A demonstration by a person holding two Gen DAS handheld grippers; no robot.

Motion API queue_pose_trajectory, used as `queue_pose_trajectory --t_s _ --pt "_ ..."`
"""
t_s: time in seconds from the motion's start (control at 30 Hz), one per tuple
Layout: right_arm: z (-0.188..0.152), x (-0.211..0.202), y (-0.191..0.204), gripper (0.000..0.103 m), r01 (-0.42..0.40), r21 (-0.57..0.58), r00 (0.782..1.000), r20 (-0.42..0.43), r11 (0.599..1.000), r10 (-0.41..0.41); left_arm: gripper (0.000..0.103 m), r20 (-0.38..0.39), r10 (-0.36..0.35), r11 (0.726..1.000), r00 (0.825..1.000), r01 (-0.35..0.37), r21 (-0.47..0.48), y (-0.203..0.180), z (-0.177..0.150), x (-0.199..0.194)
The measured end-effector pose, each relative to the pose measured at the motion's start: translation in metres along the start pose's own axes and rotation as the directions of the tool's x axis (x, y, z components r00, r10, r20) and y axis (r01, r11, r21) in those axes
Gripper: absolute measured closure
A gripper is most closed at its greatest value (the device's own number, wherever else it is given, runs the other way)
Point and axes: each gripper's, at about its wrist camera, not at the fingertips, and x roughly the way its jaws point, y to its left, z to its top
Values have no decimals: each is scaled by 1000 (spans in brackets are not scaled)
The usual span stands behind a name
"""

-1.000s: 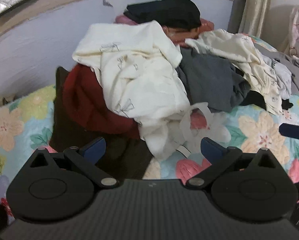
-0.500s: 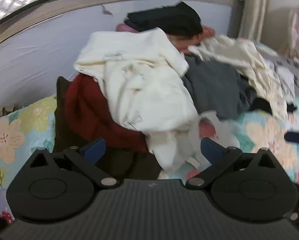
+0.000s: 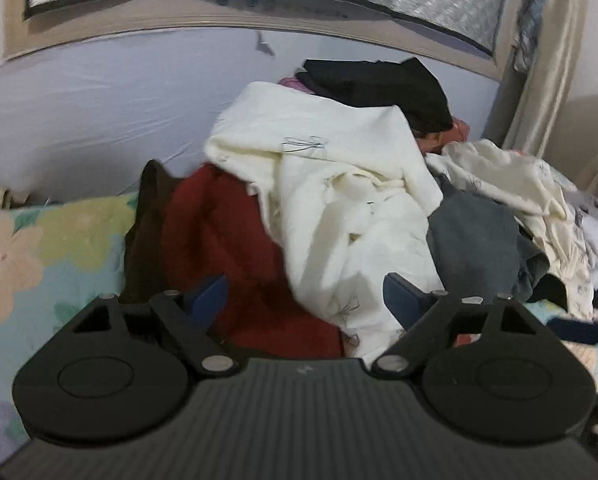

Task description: Fold clothes

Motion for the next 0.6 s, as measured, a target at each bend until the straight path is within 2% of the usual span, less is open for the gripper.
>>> queue_pose_trajectory --t_s 0.07,0.17,0.2,0.27,0.3,0.37,0.5,0.53,0.57,0.6 --pt "6 13 0 9 -11 -41 1000 -1 999 11 18 2 -17 998 1000 17 53 -6 6 8" --pt "15 34 -4 9 -28 -51 1000 -2 998 28 18 41 20 988 999 -26 152 -8 9 19" --pt "18 42 -6 9 -38 -51 999 1 998 38 19 45 25 989 999 -31 145 -5 8 24" --pt "21 58 -8 9 -47 -51 999 3 998 47 32 38 -30 996 999 27 83 4 4 37" --pt "22 66 -9 9 -54 -53 999 0 997 54 33 35 -41 998 999 39 53 7 1 42" --pt "24 83 -9 9 -53 -49 999 -12 997 53 47 68 -36 999 997 35 21 10 -1 44" --pt "26 101 -11 10 -129 -27 992 2 991 129 49 105 -83 995 991 87 -42 19 2 40" --pt "27 105 -11 18 -149 -31 989 2 988 149 49 104 -85 995 991 91 -49 20 0 42" --pt "27 108 -11 35 -162 -32 987 -2 986 162 52 100 -85 994 991 91 -55 21 -2 45" --pt "27 111 -12 42 -179 -21 984 -4 984 179 52 95 -92 993 991 98 -68 23 -4 47"
